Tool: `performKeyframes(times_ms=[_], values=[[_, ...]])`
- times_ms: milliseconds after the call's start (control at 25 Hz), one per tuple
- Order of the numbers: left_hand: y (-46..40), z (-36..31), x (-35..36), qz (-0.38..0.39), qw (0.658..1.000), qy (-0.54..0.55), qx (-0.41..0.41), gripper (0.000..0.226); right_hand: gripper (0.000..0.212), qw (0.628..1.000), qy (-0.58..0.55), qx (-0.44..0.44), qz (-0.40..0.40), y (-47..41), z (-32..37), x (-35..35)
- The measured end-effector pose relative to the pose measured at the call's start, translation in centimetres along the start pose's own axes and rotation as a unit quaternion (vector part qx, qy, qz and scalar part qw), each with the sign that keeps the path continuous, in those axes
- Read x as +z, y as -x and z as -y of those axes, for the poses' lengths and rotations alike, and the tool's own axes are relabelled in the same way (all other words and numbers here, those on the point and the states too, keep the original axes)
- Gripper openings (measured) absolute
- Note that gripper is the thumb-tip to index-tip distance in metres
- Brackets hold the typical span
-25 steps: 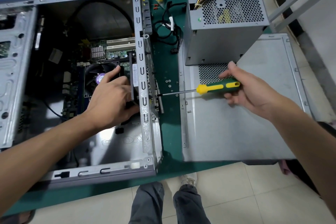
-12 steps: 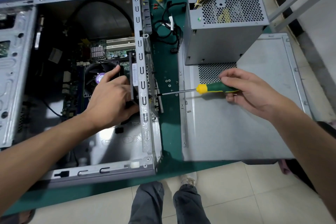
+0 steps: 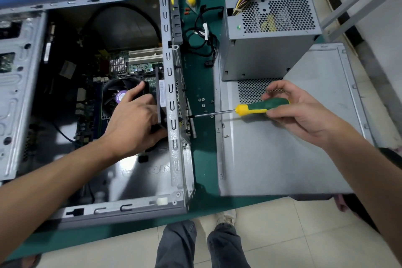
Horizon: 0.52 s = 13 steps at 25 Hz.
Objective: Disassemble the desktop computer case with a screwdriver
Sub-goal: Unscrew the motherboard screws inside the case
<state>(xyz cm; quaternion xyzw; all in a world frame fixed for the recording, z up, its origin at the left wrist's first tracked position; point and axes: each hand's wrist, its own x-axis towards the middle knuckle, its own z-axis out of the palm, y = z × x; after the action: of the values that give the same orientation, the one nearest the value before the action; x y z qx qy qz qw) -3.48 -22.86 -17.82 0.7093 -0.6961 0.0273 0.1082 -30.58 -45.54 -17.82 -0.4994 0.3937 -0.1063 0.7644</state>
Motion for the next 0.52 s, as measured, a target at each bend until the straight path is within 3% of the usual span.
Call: performKeyframes(times_ms=[80, 200, 280, 400, 520], values=[[0.0, 0.1, 0.1, 0.005, 1.0, 0.003, 0.0, 0.042, 0.01, 0.997, 0.079, 0.009, -0.005, 0.0, 0.0, 0.1], [0.0, 0.2, 0.1, 0.005, 1.0, 0.004, -0.004, 0.042, 0.022, 0.97, 0.238, -0.006, -0.045, -0.1, -0.2, 0.5], [0.0, 0.1, 0.1, -0.006, 1.0, 0.009, 0.003, 0.038, 0.007, 0.983, 0.174, -0.029, -0.048, -0.1, -0.4, 0.2], [0.0, 0.1, 0.1, -0.011, 1.0, 0.011, 0.009, 0.038, 0.037, 0.999, 0.026, -0.028, -0.013, 0.1, -0.9, -0.4], [0.0, 0.3, 0.1, -0.002, 1.0, 0.005, 0.003, 0.041, 0.04, 0.999, 0.017, -0.029, 0.01, 0.2, -1.4, -0.7]])
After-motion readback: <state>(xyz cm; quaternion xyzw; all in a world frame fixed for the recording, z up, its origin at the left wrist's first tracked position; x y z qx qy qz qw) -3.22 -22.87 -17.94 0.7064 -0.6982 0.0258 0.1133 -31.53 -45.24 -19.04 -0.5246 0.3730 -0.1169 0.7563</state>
